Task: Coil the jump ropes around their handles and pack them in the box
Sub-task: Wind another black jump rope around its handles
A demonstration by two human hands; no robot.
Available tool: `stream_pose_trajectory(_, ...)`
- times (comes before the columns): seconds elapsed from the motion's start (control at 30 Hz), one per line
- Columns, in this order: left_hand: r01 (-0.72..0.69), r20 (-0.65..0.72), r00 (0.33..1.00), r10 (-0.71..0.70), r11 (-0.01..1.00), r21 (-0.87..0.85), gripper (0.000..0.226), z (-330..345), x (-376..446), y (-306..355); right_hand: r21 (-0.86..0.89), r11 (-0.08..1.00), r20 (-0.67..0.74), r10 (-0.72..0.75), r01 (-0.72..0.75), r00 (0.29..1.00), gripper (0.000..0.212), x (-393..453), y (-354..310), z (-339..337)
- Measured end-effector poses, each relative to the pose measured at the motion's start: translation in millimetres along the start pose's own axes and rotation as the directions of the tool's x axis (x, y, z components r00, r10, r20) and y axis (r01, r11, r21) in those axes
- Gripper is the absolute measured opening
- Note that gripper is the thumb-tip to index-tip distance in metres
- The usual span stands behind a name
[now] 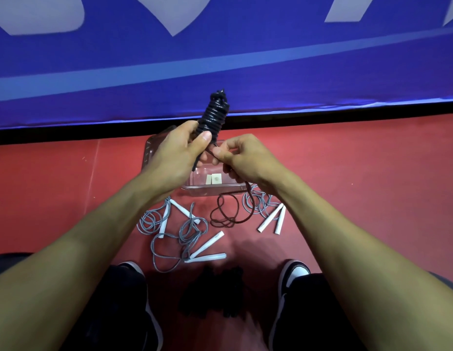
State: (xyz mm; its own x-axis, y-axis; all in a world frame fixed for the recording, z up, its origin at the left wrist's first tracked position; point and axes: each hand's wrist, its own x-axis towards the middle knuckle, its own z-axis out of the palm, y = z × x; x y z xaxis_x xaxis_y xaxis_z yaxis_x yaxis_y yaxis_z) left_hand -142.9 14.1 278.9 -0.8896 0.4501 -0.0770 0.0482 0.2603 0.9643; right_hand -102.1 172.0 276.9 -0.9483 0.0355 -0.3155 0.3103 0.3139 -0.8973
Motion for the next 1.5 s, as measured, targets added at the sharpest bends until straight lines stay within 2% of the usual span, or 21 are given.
stream_pose_trajectory(0.17, -0.031, -0.084, 0.996, 0.023, 0.995, -0.095, 0.019, 1.1, 0.5, 3.5, -0.001, 1.0, -0.095, 0.015, -0.015, 0.995, 0.026, 3.7, 4.8, -0.2)
stream_pose_trajectory(0.27, -0.025, -0.13, 0.991, 0.014, 0.997, -0.08, 0.016, -0.2, 2.7, 2.5, 0.008, 1.0, -0.164, 0.026, -0.025, 0.986, 0.022, 5.9, 6.0, -2.8)
stream_pose_trajectory(0.4, 0.009, -0.157, 0.988, 0.0, 0.999, 0.054, 0.01, -6.2, 6.0, -6.6, -0.194, 0.981, -0.124, -0.036, 0.011, 0.992, 0.021, 0.9, 4.7, -1.1)
stream_pose_trajectory(0.5, 0.069, -0.224, 0.973, -0.05, 0.995, 0.075, 0.012, -13.9, 7.3, -10.7, -0.297, 0.952, -0.016, -0.083, 0.075, 0.996, 0.038, -2.9, 2.0, 0.3)
stream_pose_trajectory(0.57, 0.092, -0.222, 0.973, -0.058, 0.985, 0.145, 0.024, -18.1, 6.6, -11.8, -0.3, 0.949, 0.02, -0.093, 0.095, 0.995, 0.044, -4.6, -2.9, 0.5)
stream_pose_trajectory(0.63, 0.102, -0.195, 0.978, -0.067, 0.979, 0.177, 0.031, -18.2, 6.0, -13.6, -0.288, 0.953, 0.003, -0.094, 0.091, 0.996, 0.046, -5.9, -7.8, 0.4)
stream_pose_trajectory(0.7, 0.096, -0.174, 0.983, -0.057, 0.968, 0.23, 0.025, -15.4, 5.3, -12.4, -0.269, 0.961, -0.034, -0.08, 0.068, 0.996, 0.053, -6.9, -11.4, 1.2)
stream_pose_trajectory(0.77, 0.086, -0.155, 0.987, -0.045, 0.959, 0.268, 0.027, -12.2, 5.0, -11.4, -0.322, 0.945, -0.067, -0.089, 0.063, 0.994, 0.059, -6.6, -11.6, 1.5)
stream_pose_trajectory(0.8, 0.087, -0.152, 0.987, -0.047, 0.959, 0.269, 0.032, -12.0, 4.4, -10.5, -0.352, 0.933, -0.067, -0.105, 0.075, 0.992, 0.056, -6.7, -11.0, 1.2)
stream_pose_trajectory(0.9, 0.096, -0.172, 0.983, -0.061, 0.975, 0.202, 0.036, -14.1, 2.8, -6.8, -0.372, 0.916, -0.023, -0.168, 0.148, 0.985, 0.04, -6.5, -7.3, -0.3)
stream_pose_trajectory(1.07, 0.068, -0.126, 0.991, -0.045, 0.981, 0.183, 0.037, -14.9, 1.5, -0.4, -0.335, 0.908, 0.046, -0.251, 0.252, 0.967, 0.036, -7.2, -7.1, 1.7)
stream_pose_trajectory(1.17, 0.091, -0.134, 0.986, -0.098, 0.994, -0.056, 0.052, -17.4, 0.7, 3.0, -0.293, 0.911, 0.11, -0.271, 0.292, 0.956, 0.036, -8.6, -10.8, 0.9)
stream_pose_trajectory(1.23, 0.086, -0.121, 0.987, -0.104, 0.986, -0.143, 0.048, -17.4, 1.2, 5.1, -0.277, 0.91, 0.146, -0.278, 0.309, 0.949, 0.036, -10.8, -12.2, 4.3)
stream_pose_trajectory(1.33, 0.101, -0.043, 0.993, -0.11, 0.978, -0.181, 0.031, -12.9, -1.7, 10.8, -0.282, 0.917, 0.101, -0.265, 0.283, 0.959, 0.042, -11.5, -13.0, 5.7)
stream_pose_trajectory(1.4, 0.111, 0.005, 0.994, -0.112, 0.978, -0.175, 0.029, -12.2, -3.5, 11.0, -0.302, 0.915, 0.071, -0.26, 0.269, 0.963, 0.041, -11.4, -14.1, 1.5)
stream_pose_trajectory(1.5, 0.082, 0.058, 0.996, -0.073, 0.982, -0.168, 0.031, -14.1, -4.5, 8.4, -0.334, 0.898, 0.097, -0.268, 0.285, 0.958, 0.042, -14.5, -17.5, -2.6)
